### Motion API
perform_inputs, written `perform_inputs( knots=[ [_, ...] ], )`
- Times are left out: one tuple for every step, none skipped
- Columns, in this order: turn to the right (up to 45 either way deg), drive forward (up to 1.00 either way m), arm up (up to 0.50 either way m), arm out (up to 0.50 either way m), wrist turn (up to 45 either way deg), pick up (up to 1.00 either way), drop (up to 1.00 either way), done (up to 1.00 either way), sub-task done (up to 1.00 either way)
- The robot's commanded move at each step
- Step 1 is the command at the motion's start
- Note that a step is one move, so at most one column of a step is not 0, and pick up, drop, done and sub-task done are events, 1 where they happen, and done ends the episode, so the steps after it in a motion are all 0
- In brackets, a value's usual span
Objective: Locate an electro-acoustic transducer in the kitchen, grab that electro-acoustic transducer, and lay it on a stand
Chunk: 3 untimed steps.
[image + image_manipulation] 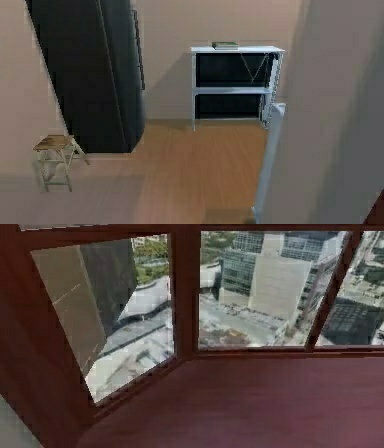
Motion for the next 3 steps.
perform_inputs(
  knots=[
    [0.0,0.35,0.0,0.0,0.0,0.0,0.0,0.0,0.0],
    [9.0,0.0,0.0,0.0,0.0,0.0,0.0,0.0,0.0],
    [0.0,0.95,0.0,0.0,0.0,0.0,0.0,0.0,0.0]
  ],
)
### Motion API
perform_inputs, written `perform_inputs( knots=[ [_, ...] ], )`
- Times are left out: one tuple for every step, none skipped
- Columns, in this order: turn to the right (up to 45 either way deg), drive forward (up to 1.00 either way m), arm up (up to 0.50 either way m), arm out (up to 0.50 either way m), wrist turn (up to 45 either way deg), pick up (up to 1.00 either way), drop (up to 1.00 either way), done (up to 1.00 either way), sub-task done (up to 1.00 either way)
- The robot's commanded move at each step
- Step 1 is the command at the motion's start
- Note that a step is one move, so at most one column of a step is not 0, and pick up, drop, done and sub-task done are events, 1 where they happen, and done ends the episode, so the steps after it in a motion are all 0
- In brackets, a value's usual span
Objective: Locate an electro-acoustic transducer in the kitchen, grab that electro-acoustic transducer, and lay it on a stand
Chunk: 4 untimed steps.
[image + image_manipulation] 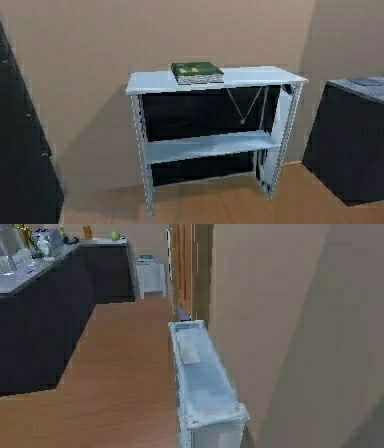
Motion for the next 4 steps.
perform_inputs(
  knots=[
    [30.0,0.0,0.0,0.0,0.0,0.0,0.0,0.0,0.0],
    [0.0,0.3,0.0,0.0,0.0,0.0,0.0,0.0,0.0],
    [45.0,0.0,0.0,0.0,0.0,0.0,0.0,0.0,0.0],
    [0.0,0.8,0.0,0.0,0.0,0.0,0.0,0.0,0.0]
  ],
)
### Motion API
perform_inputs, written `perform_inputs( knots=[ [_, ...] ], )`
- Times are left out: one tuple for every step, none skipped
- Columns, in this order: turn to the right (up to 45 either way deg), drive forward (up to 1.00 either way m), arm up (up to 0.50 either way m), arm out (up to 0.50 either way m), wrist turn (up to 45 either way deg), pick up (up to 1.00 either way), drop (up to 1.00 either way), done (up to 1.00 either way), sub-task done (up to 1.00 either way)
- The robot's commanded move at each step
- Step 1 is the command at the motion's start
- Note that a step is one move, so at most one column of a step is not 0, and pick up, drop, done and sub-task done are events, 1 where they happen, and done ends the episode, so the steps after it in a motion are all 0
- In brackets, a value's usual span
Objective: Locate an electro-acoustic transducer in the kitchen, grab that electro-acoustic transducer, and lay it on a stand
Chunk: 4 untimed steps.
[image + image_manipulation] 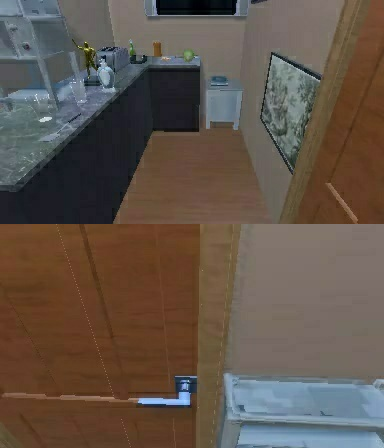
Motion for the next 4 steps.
perform_inputs(
  knots=[
    [3.0,0.0,0.0,0.0,0.0,0.0,0.0,0.0,0.0],
    [0.0,1.0,0.0,0.0,0.0,0.0,0.0,0.0,0.0],
    [3.0,0.0,0.0,0.0,0.0,0.0,0.0,0.0,0.0],
    [0.0,1.0,0.0,0.0,0.0,0.0,0.0,0.0,0.0]
  ],
)
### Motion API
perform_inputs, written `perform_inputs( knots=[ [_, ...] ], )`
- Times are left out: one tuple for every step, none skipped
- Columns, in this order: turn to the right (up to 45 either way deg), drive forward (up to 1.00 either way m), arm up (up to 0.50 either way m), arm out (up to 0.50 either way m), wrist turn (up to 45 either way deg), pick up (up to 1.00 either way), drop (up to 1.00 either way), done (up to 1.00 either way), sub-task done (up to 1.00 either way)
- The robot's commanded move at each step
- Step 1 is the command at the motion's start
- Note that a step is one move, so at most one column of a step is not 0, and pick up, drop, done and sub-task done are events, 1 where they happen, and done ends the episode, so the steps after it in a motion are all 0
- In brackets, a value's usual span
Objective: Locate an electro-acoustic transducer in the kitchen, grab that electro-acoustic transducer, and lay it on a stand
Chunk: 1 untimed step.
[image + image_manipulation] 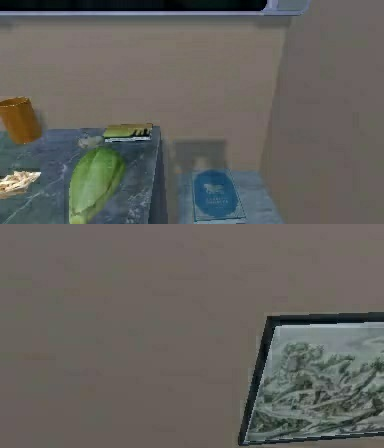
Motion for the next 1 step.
perform_inputs(
  knots=[
    [-45.0,0.0,0.0,0.0,0.0,0.0,0.0,0.0,0.0]
  ],
)
